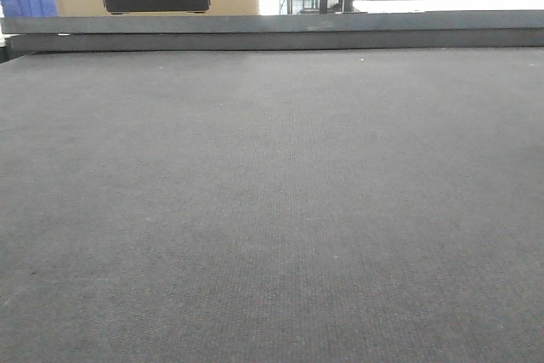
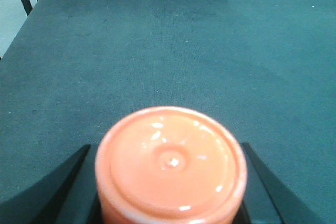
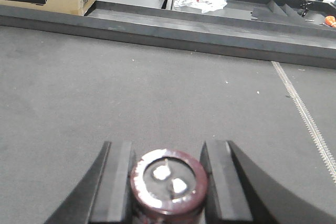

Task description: Place cylindrical capacitor in blue bin on shelf

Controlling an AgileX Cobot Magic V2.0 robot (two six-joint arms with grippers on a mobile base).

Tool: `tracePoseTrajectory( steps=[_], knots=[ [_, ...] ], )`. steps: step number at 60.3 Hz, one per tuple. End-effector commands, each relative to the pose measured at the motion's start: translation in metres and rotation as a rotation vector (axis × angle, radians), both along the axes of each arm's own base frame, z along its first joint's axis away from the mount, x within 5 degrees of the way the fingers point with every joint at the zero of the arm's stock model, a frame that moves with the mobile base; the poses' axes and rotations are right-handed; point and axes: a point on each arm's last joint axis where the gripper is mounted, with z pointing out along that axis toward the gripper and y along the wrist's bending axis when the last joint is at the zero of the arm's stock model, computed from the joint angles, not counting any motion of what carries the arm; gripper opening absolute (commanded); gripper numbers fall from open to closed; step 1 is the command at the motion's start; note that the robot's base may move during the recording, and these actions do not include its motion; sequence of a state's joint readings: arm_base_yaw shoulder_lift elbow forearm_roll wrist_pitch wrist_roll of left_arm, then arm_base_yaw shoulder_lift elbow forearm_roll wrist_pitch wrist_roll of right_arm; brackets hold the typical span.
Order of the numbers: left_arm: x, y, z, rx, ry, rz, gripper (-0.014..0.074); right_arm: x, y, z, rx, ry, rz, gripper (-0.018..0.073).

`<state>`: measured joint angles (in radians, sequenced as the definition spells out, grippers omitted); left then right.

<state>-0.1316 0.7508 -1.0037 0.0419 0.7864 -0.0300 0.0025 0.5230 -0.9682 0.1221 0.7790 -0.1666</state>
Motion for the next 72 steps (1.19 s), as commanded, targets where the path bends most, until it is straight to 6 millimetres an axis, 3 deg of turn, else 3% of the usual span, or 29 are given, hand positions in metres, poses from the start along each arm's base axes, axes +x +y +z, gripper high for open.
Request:
tracePoseTrajectory(
  steps=[1, 72],
  knots=[
    [-0.0023, -0.0010, 0.0051, -0.006, -0.033, -0.010, -0.0111, -0.0017, -0.0007, 0.0051, -0.016, -0.044, -0.004, -0.0162],
    [-0.0023, -0.0010, 0.0051, -0.006, -0.033, -0.010, -0.0111, -0.0017, -0.0007, 0.0051, -0.016, -0.044, -0.004, -0.0162]
  ],
)
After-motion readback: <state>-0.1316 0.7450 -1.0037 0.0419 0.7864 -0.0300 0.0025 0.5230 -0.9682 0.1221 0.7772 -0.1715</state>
